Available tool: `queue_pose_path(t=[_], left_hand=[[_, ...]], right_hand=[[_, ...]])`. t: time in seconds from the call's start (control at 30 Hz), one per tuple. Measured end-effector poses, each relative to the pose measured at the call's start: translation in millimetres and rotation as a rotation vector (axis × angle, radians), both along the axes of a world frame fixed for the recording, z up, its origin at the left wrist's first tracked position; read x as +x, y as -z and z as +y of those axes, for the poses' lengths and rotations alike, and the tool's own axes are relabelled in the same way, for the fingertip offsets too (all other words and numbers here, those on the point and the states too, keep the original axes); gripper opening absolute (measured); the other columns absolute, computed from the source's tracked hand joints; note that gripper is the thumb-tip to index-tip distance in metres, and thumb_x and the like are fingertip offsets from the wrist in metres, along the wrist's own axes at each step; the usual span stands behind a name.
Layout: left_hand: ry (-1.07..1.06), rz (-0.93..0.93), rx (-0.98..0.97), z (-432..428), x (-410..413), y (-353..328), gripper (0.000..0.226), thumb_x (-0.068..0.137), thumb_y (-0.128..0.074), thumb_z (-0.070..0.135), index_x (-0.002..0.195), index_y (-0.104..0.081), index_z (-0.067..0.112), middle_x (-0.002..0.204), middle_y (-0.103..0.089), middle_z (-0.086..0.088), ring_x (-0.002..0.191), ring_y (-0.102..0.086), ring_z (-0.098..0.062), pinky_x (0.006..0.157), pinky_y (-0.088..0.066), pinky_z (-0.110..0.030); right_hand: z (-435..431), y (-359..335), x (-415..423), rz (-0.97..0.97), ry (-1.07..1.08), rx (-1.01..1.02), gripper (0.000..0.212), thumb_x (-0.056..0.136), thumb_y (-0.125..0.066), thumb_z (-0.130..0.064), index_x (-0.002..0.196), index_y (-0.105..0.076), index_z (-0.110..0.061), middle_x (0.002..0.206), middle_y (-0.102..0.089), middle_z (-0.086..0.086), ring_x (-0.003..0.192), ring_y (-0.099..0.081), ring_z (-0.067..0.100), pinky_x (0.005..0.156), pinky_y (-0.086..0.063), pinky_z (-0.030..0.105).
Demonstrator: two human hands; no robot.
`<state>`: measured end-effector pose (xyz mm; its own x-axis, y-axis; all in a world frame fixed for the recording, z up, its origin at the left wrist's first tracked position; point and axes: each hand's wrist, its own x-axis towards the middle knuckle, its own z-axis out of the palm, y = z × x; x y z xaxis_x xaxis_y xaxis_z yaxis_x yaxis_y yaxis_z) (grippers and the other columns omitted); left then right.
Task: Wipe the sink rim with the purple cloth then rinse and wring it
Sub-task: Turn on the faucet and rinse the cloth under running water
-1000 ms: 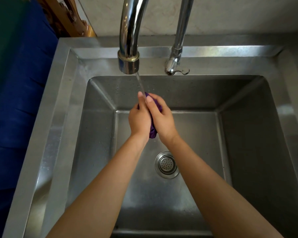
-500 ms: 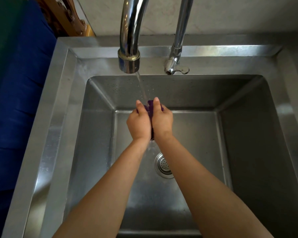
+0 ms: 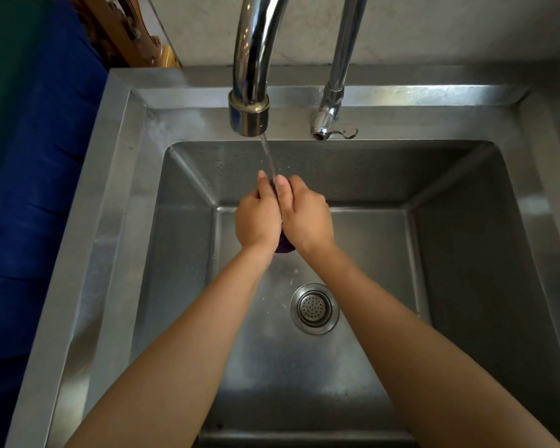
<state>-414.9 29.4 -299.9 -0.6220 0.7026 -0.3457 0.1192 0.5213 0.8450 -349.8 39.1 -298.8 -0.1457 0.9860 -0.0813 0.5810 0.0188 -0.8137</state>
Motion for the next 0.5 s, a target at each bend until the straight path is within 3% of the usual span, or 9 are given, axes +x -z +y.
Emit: queue_pose_path(t=[0.1,0.2,0.33,0.43,0.5], left_hand=[[-0.052,-0.065,0.054,1,0,7,0.057,0.091,-0.04,0.051,0.046,-0.06,0.022,0.055,-0.061,0.004,0.061,-0.059,-0.019,0.065,-0.047,-0.036],[-0.056,-0.085,0.097,0,1,10,0.055,0.091,-0.042,0.046,0.047,-0.059,0.017,0.05,-0.057,-0.001,0.056,-0.054,-0.021,0.061,-0.046,-0.04],[-0.041,-0.032,0.143,-3,3,8,0.055,0.095,-0.041,0.036,0.045,-0.047,0.014,0.047,-0.049,0.001,0.049,-0.046,-0.016,0.057,-0.037,-0.033],[0.088,0.095,0.094,-1,3,4,0.055,0.096,-0.04,0.037,0.044,-0.04,0.017,0.047,-0.046,0.002,0.048,-0.043,-0.012,0.052,-0.032,-0.031],[0.158,0.108,0.034,-1,3,3,0.053,0.093,-0.043,0.045,0.047,-0.041,0.018,0.05,-0.047,0.002,0.051,-0.045,-0.012,0.054,-0.033,-0.032]], right_hand=[[2,-2,-1,0.042,0.043,-0.049,0.044,0.097,-0.034,-0.039,0.092,-0.061,-0.005,0.087,-0.069,0.021,0.086,-0.063,0.037,0.076,-0.051,0.042],[5,-5,0,0.057,0.071,-0.116,0.046,0.098,-0.033,-0.034,0.085,-0.062,0.0,0.089,-0.068,0.024,0.085,-0.062,0.036,0.074,-0.047,0.037],[8,-3,1,0.091,0.097,-0.213,0.043,0.098,-0.034,-0.029,0.067,-0.055,-0.007,0.087,-0.067,0.026,0.078,-0.057,0.031,0.071,-0.042,0.034],[8,2,3,0.18,0.168,-0.321,0.043,0.097,-0.035,-0.03,0.069,-0.056,-0.007,0.081,-0.063,0.019,0.081,-0.056,0.03,0.077,-0.044,0.038],[9,2,9,0.265,0.173,-0.446,0.044,0.098,-0.034,-0.035,0.081,-0.061,-0.006,0.09,-0.063,0.015,0.088,-0.058,0.027,0.079,-0.043,0.034]])
